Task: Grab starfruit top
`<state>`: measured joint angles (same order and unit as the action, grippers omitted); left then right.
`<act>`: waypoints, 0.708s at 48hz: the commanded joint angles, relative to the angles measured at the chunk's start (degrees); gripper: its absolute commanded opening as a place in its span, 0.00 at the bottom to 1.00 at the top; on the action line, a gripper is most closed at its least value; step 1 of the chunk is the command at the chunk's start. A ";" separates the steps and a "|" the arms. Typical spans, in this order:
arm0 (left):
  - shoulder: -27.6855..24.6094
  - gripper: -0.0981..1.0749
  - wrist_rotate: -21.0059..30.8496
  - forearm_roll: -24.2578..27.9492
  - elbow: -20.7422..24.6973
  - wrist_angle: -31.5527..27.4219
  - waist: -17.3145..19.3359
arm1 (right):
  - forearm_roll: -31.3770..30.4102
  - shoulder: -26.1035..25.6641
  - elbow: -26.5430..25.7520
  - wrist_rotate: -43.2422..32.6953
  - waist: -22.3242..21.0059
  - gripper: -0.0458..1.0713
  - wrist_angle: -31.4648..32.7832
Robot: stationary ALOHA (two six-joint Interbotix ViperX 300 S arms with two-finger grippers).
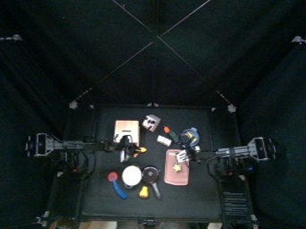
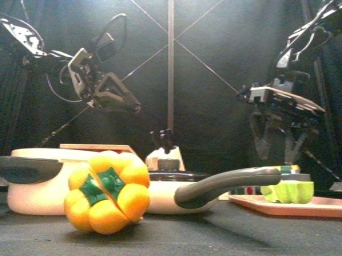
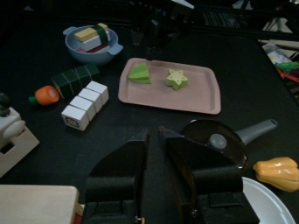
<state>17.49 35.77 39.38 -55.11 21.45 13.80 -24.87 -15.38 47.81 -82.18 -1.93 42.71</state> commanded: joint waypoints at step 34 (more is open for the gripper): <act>-1.23 0.61 -0.18 -0.88 0.26 0.53 0.35 | 0.79 11.25 -5.19 0.44 -1.67 0.95 -0.44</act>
<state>16.35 35.68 38.67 -55.37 21.45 14.06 -23.91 -3.52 43.95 -81.74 -3.08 42.36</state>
